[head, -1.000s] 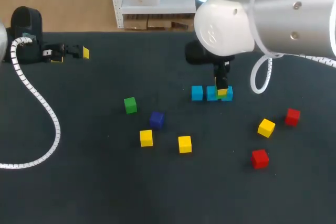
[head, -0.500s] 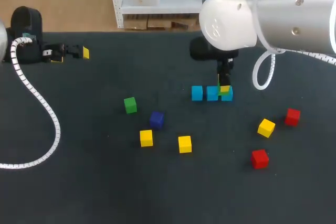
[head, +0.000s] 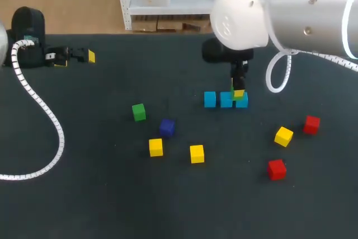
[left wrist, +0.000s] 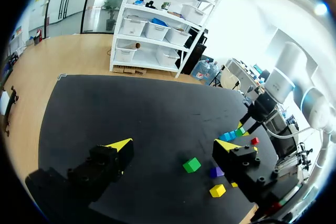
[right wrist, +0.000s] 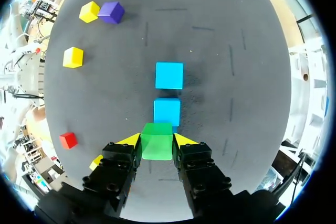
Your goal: Place the blue cubes, place green cubes on the blue cubes, place the yellow cubes on the green cubes, then place the red cubes on the yellow cubes, and place purple cube on the red cubes.
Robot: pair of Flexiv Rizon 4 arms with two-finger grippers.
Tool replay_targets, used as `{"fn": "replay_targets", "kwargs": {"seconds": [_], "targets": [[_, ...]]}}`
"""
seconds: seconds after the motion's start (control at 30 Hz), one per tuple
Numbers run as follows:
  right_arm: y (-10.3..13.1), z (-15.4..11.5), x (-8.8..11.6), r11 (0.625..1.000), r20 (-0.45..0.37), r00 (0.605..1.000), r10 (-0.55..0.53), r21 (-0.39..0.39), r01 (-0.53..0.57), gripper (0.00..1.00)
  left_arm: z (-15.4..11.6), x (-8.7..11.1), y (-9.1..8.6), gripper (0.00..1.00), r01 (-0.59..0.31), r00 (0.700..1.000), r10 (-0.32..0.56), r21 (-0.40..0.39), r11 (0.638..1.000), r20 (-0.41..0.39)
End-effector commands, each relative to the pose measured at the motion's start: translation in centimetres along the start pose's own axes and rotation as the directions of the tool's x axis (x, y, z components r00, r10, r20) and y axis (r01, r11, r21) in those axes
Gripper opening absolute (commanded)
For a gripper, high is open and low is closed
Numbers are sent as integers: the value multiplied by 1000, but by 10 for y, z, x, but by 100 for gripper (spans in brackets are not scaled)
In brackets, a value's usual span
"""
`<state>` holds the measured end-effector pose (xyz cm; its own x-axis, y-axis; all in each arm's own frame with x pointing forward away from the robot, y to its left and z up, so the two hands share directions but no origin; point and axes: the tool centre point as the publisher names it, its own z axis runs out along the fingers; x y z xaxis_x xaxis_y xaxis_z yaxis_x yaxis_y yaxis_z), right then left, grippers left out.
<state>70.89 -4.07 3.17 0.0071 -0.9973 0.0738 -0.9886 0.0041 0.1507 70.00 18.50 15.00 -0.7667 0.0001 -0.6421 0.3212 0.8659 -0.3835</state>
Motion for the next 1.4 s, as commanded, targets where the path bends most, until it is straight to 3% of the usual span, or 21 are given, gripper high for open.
{"fn": "replay_targets", "kwargs": {"seconds": [0.03,1.4], "targets": [[-5,0,-2,1000,-3,1000,-3,-11,3,0,0,0,0,100,0,1000,0,0,1000,0],[-9,-1,-5,1000,-8,1000,-2,-19,2,0,0,0,0,100,0,1000,0,0,1000,0]]}}
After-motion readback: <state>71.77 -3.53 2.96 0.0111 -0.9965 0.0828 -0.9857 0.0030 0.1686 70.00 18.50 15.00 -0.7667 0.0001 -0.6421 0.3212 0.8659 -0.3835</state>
